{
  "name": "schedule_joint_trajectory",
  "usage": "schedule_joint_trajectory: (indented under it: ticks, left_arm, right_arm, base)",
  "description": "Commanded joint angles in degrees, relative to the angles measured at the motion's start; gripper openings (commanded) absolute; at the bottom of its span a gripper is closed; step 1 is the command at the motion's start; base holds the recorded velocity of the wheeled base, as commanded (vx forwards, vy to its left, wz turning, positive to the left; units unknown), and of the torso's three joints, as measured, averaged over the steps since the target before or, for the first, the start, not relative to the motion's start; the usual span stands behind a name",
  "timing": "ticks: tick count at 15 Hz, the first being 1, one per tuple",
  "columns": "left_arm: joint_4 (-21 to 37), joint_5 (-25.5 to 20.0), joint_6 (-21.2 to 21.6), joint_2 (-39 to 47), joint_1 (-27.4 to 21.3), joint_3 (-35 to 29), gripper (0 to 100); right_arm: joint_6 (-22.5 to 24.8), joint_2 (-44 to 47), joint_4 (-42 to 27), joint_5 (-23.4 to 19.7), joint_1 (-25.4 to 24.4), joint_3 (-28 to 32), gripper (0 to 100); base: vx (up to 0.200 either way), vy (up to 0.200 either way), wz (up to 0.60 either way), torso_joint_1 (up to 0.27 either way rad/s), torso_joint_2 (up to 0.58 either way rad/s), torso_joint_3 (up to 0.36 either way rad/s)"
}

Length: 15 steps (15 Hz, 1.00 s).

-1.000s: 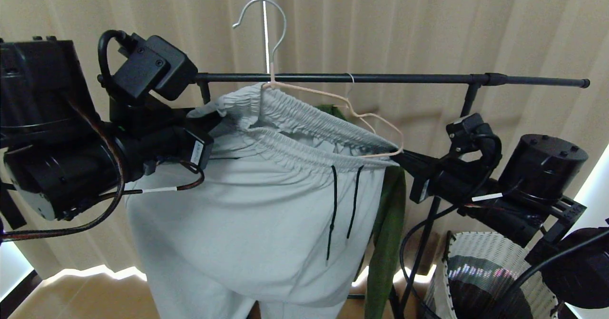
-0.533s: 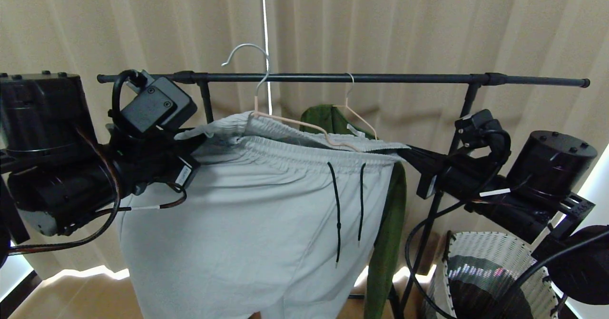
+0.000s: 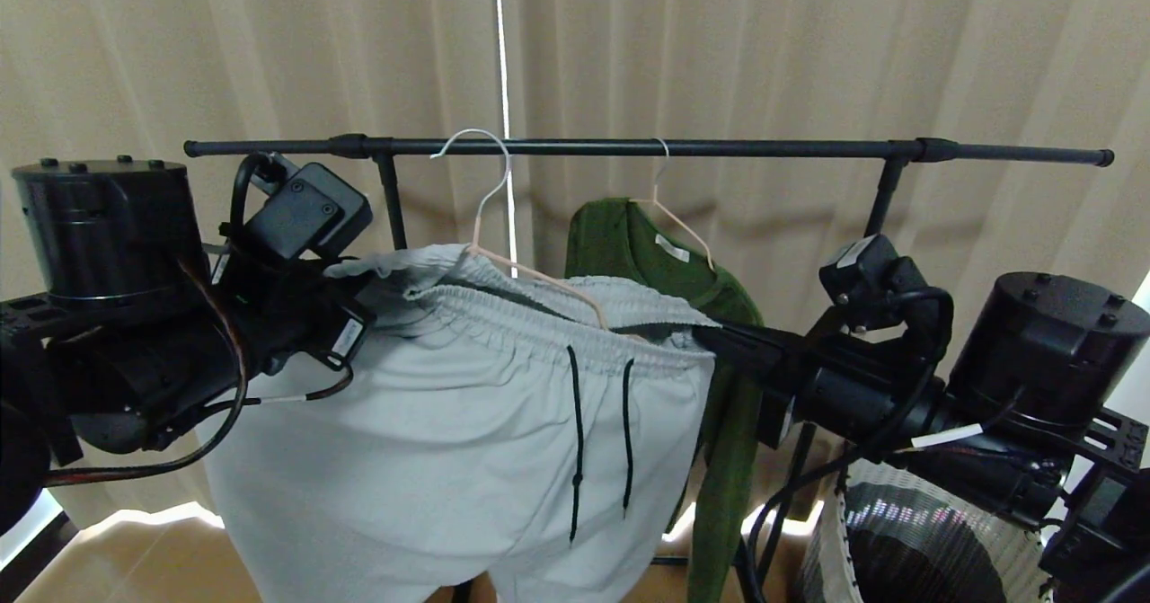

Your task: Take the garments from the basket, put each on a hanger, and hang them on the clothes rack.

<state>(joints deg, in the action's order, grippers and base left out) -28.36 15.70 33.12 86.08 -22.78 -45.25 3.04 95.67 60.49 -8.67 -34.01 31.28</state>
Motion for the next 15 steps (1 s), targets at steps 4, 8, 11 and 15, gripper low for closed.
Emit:
schedule_joint_trajectory:
  ticks: [4,8,11,15]
  left_arm:
    - [-0.03,4.43,-4.65,1.11,-2.26,-0.19,0]
    - [-0.03,4.25,-7.63,1.20,-2.79,-0.28,0]
    - [-0.12,3.99,-12.03,1.02,-5.87,-0.19,0]
    - [-0.12,3.81,-12.47,0.49,-7.80,0.60,0]
  right_arm:
    - [1.80,-1.54,-1.87,-0.12,-1.76,-1.49,0]
    - [1.89,-2.33,-1.69,0.05,-2.29,-2.80,100]
    - [4.87,-1.98,-1.43,-0.03,-1.85,-1.05,100]
    - [12.17,1.62,-2.22,0.14,-1.06,4.58,100]
  base:
    - [0.000,0.000,0.00,0.000,0.00,0.000]
    - [0.000,0.000,0.00,0.000,0.00,0.000]
    - [0.000,0.000,0.00,0.000,0.00,0.000]
    - [0.000,0.000,0.00,0.000,0.00,0.000]
